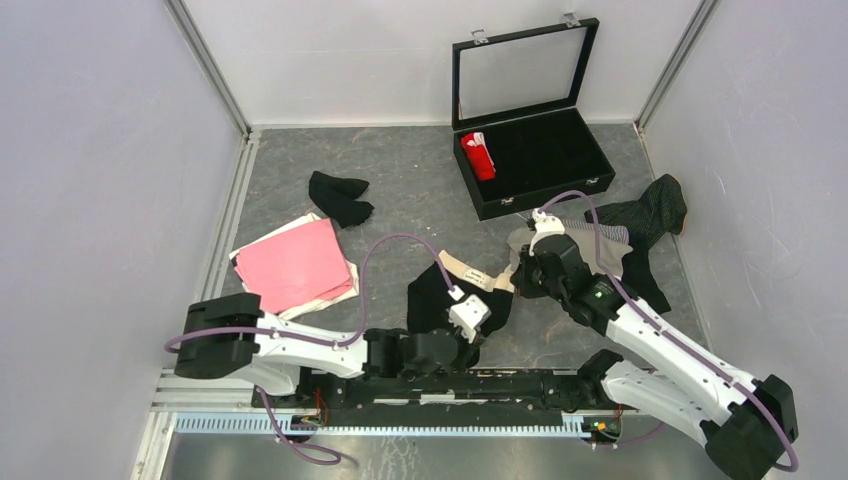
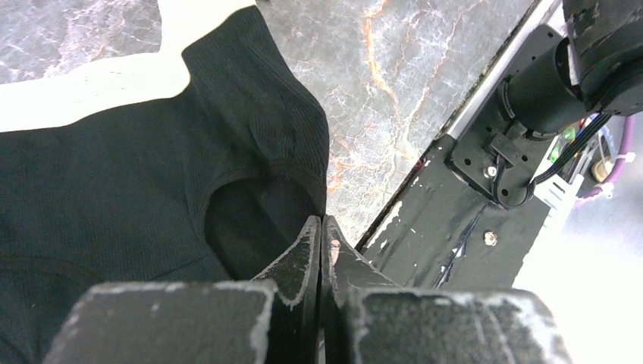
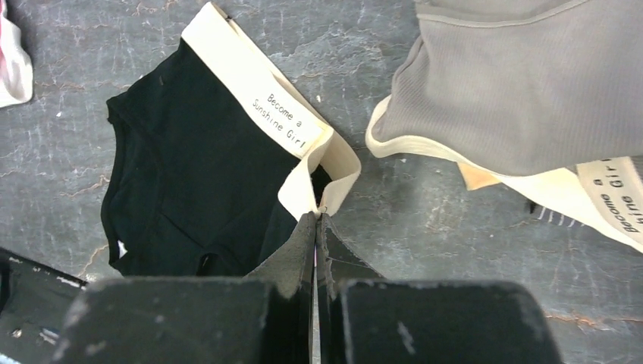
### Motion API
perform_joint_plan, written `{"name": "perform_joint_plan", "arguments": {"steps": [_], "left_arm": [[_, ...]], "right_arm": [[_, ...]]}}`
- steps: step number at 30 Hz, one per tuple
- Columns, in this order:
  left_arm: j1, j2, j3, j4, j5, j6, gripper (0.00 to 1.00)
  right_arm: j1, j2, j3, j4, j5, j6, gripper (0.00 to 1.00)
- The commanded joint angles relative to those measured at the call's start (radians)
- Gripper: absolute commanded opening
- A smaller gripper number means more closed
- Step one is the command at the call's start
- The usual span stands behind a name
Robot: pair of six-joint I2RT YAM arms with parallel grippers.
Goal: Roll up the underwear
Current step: Fold the underwear at the center of the board.
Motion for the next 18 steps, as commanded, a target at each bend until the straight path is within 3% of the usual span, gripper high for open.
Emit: {"name": "perform_joint_plan", "arguments": {"steps": [1,18], "left_arm": [[0.011,-0.092,-0.035,0.05,-0.067,-0.068,0.02],[0.209,-0.36,-0.196,-0.022,-0.078,-0.08,0.02]], "right_arm": [[-0.001,0.042,0.07,0.065,-0.047,0.03,0.0],[-0.001,0.334,0.223,0.175,-0.114,0.0,0.0]]}}
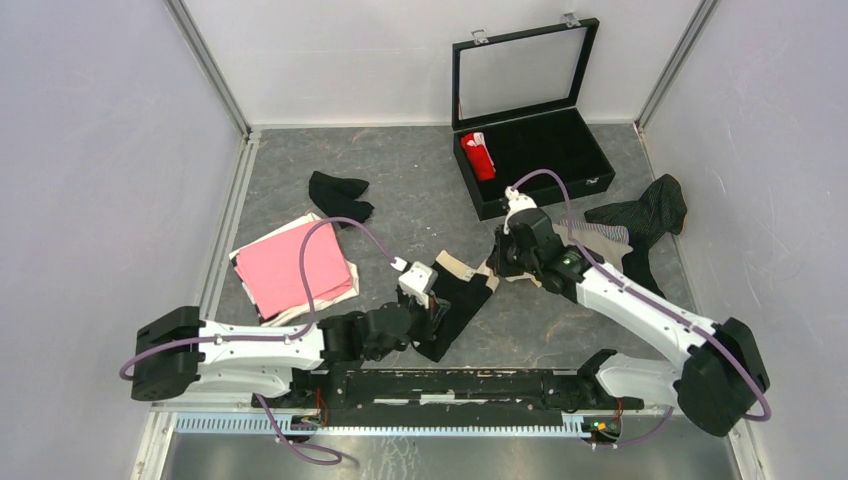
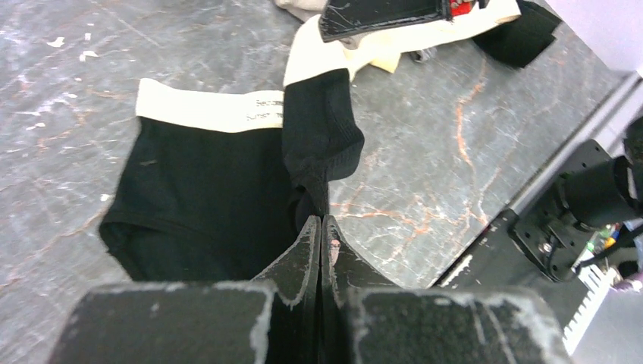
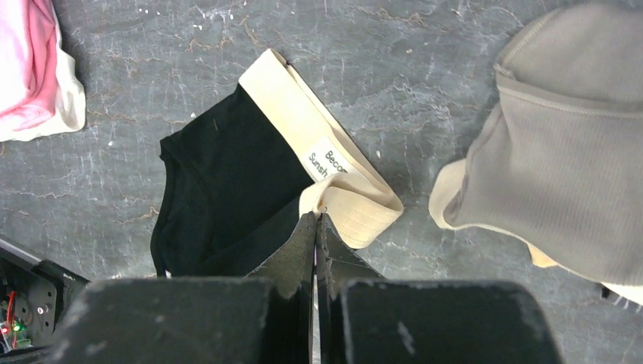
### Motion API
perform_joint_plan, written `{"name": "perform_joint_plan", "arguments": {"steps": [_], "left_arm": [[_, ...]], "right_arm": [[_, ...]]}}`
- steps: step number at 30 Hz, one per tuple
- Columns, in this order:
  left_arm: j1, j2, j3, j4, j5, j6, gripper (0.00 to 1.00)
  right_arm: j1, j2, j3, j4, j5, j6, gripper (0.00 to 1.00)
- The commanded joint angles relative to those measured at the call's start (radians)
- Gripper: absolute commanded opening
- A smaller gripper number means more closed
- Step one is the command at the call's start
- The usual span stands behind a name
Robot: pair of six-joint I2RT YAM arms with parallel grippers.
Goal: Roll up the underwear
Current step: Fold the underwear at the center of the board.
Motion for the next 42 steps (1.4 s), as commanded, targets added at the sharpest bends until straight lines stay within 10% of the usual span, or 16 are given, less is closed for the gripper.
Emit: {"name": "perform_joint_plan", "arguments": {"steps": [1,26,42], "left_arm": [[0.047,-0.06,-0.032,-0.007,-0.025,-0.032,0.02],[0.221,-0.02,-0.184,0.072,-0.034,-0.066,0.02],[0.254,0.019,-0.161,-0.002,-0.126,-0.114,0.07]], "right_arm": [[0.0,0.068,0.085,0.064,-0.023,-0.025,0.0],[-0.009,0.422,0.236,0.144,-0.038,-0.069,0.03],[-0.034,0.371,0.204,0.267,-0.175,-0.109,0.43]]}}
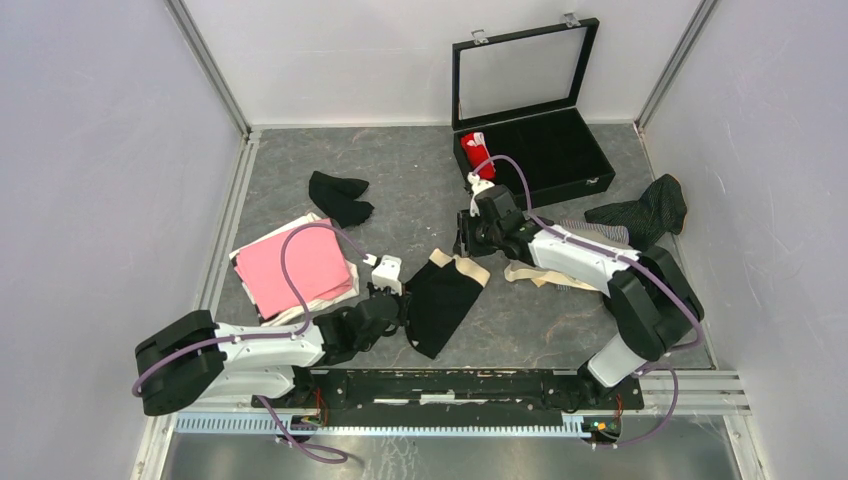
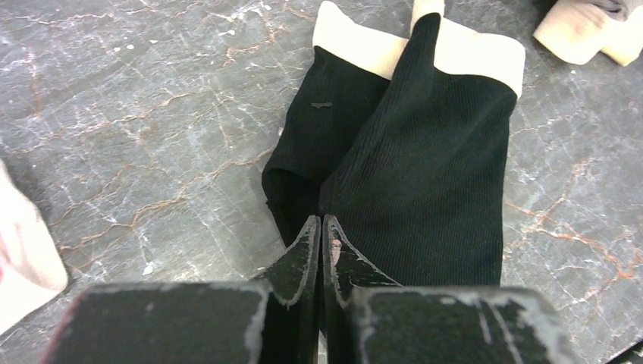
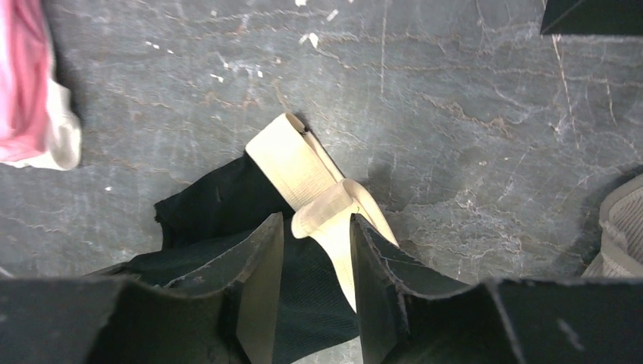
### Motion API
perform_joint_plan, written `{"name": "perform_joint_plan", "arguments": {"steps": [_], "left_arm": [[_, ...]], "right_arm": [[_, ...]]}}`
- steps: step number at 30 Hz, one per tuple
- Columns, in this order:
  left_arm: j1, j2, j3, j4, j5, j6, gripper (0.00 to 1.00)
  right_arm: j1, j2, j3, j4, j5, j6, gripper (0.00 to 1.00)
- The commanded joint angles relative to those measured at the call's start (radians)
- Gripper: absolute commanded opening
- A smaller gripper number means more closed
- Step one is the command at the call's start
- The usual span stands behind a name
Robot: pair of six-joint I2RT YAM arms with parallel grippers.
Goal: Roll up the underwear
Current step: Fold the underwear at the center of the board.
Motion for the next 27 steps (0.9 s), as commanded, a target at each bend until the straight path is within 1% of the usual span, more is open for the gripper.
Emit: {"name": "perform_joint_plan", "arguments": {"steps": [1,4,7,10,13,14,16,17,19,21,23,25,27], "left_arm": [[0.01,-0.007,0.04,-0.078,-0.124,-0.084,0.08],[0.009,-0.032,0.066,-0.198,-0.208,-0.151,0.16],[0.009,-0.081,0.071,-0.276,-0.251,-0.183,0.32],[0.009,-0.144,0.068,-0.3,-0.251,-0.175,0.46],[0.007,-0.195,0.083,-0.307,-0.217,-0.141,0.52],[0.007,-0.209,0.088,-0.293,-0.188,-0.118,0.53],[0.008,-0.226,0.095,-0.232,-0.106,-0.054,0.5],[0.008,-0.229,0.095,-0.192,-0.048,-0.02,0.46],[0.007,-0.215,0.092,-0.103,0.074,0.028,0.37],[0.008,-0.178,0.086,-0.025,0.169,0.044,0.26],[0.008,-0.124,0.086,0.018,0.229,0.044,0.16],[0.006,-0.076,0.086,0.047,0.272,0.041,0.08],[0.007,-0.042,0.075,0.079,0.284,0.027,0.04]], "right_arm": [[-0.011,-0.11,-0.025,0.114,-0.047,-0.033,0.44],[-0.017,-0.175,-0.088,0.163,-0.048,-0.043,0.46],[-0.021,-0.232,-0.155,0.21,-0.015,-0.042,0.47],[-0.021,-0.244,-0.189,0.225,-0.01,-0.047,0.48],[-0.022,-0.225,-0.189,0.204,-0.033,-0.056,0.47],[-0.022,-0.219,-0.189,0.193,-0.035,-0.055,0.46],[-0.02,-0.214,-0.186,0.184,-0.03,-0.058,0.43],[-0.021,-0.213,-0.185,0.183,-0.033,-0.06,0.42],[-0.022,-0.206,-0.181,0.158,-0.038,-0.065,0.38],[-0.022,-0.182,-0.166,0.159,-0.075,-0.078,0.3],[-0.021,-0.142,-0.136,0.154,-0.14,-0.093,0.26],[-0.021,-0.099,-0.109,0.152,-0.177,-0.101,0.23],[-0.02,-0.06,-0.085,0.151,-0.188,-0.105,0.22]]}}
